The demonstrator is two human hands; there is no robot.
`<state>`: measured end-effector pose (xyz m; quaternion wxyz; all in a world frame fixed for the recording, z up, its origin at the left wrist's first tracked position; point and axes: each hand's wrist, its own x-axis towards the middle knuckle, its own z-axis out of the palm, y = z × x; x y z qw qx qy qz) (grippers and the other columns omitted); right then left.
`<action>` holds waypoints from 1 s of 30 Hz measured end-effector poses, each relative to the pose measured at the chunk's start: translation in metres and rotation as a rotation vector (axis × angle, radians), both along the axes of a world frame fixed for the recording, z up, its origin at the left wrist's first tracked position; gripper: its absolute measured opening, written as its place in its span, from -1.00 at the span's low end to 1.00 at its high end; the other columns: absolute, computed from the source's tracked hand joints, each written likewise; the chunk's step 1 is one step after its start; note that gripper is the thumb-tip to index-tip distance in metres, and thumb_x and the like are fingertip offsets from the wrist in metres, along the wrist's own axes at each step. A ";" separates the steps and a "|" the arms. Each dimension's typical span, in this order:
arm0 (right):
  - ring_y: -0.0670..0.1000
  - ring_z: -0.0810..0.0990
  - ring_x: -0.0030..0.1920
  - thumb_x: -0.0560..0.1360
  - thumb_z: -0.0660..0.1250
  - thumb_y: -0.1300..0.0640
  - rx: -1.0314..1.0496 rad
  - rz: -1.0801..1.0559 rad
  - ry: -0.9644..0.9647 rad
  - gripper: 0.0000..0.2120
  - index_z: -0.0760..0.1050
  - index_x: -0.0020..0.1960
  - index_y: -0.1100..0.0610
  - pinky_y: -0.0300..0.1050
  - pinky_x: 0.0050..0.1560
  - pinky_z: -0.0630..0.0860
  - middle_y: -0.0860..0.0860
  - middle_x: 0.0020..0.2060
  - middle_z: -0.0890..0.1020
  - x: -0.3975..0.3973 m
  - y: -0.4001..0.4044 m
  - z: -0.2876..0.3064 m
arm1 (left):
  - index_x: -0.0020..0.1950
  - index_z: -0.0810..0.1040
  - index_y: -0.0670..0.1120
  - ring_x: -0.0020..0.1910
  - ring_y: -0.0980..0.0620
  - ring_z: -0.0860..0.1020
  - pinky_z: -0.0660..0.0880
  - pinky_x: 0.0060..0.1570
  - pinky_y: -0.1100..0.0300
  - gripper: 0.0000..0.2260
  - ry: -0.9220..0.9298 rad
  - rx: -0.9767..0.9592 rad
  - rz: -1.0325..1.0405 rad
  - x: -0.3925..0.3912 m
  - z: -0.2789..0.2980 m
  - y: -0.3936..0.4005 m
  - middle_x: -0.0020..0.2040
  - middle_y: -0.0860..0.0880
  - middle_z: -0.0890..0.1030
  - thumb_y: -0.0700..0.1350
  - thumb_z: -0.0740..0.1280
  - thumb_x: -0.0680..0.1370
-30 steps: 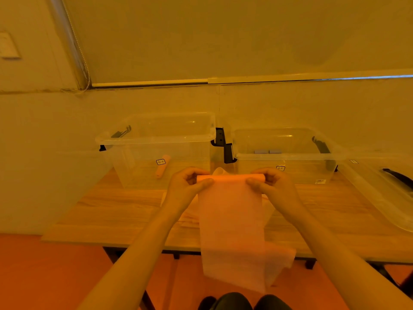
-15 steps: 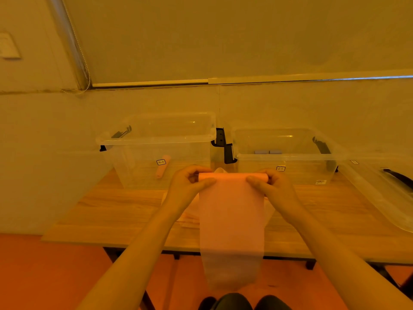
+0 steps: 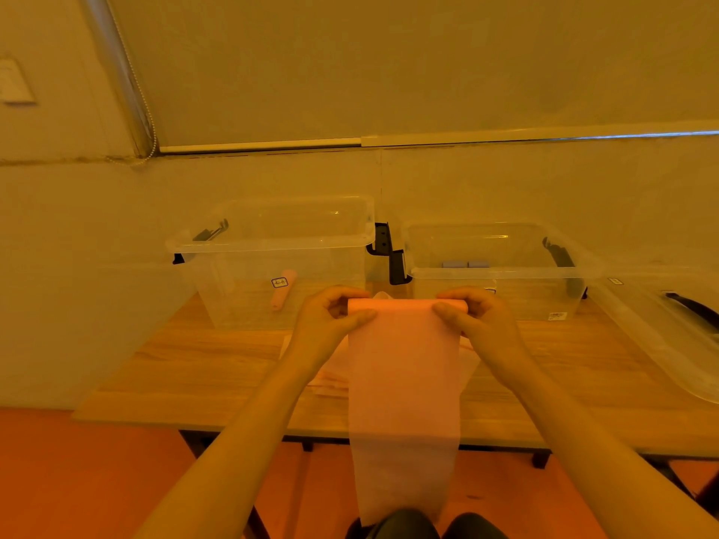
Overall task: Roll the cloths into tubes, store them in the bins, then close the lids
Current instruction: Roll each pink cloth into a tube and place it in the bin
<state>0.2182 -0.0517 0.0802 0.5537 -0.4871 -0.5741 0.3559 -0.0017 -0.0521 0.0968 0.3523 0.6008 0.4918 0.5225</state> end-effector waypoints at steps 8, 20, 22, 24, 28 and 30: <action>-0.19 0.56 -0.06 0.53 0.34 0.09 0.003 -0.035 0.012 -0.83 0.53 0.12 -0.01 -0.37 -0.29 0.50 -0.15 -0.06 0.57 -0.004 0.001 -0.004 | 0.00 0.56 0.05 -0.01 0.15 0.54 0.56 -0.05 0.21 -0.78 0.018 -0.001 0.019 0.003 0.000 0.001 -0.02 0.15 0.56 -0.21 0.46 0.44; -0.15 0.59 -0.05 0.43 0.46 0.16 -0.011 -0.012 0.047 -0.75 0.55 0.07 0.00 -0.35 -0.28 0.55 -0.12 -0.05 0.61 0.000 0.003 -0.003 | -0.01 0.58 0.05 -0.07 0.25 0.55 0.52 -0.22 0.40 -0.78 -0.006 0.006 0.017 -0.001 -0.001 0.000 -0.06 0.18 0.58 -0.22 0.46 0.45; -0.13 0.60 -0.04 0.43 0.46 0.14 -0.025 -0.022 0.058 -0.75 0.55 0.09 0.02 -0.35 -0.28 0.55 -0.10 -0.05 0.62 0.000 0.003 -0.004 | 0.02 0.58 0.03 -0.09 0.26 0.55 0.51 -0.23 0.44 -0.77 0.009 0.017 -0.001 -0.002 0.000 0.000 -0.05 0.18 0.57 -0.24 0.45 0.45; -0.12 0.60 -0.02 0.43 0.46 0.13 -0.029 -0.026 0.072 -0.74 0.55 0.10 0.02 -0.33 -0.25 0.55 -0.09 -0.03 0.62 0.000 0.003 -0.005 | 0.02 0.59 0.01 -0.09 0.25 0.56 0.51 -0.23 0.43 -0.80 0.000 0.017 0.000 -0.002 0.000 0.000 -0.05 0.16 0.58 -0.23 0.44 0.46; -0.15 0.59 -0.01 0.39 0.49 0.23 0.008 -0.002 0.097 -0.69 0.54 0.09 0.01 -0.33 -0.22 0.57 -0.11 0.00 0.61 0.000 0.000 -0.003 | -0.01 0.59 0.02 -0.07 0.20 0.56 0.51 -0.14 0.33 -0.88 -0.013 -0.013 0.039 0.001 -0.001 -0.001 -0.08 0.13 0.60 -0.16 0.42 0.49; -0.16 0.60 -0.03 0.39 0.48 0.23 0.020 -0.002 0.089 -0.70 0.54 0.07 0.00 -0.36 -0.24 0.56 -0.12 -0.01 0.60 0.000 0.000 -0.002 | -0.04 0.58 0.04 -0.09 0.21 0.56 0.51 -0.15 0.33 -0.90 -0.026 -0.018 0.040 0.002 0.000 -0.002 -0.09 0.14 0.59 -0.14 0.40 0.50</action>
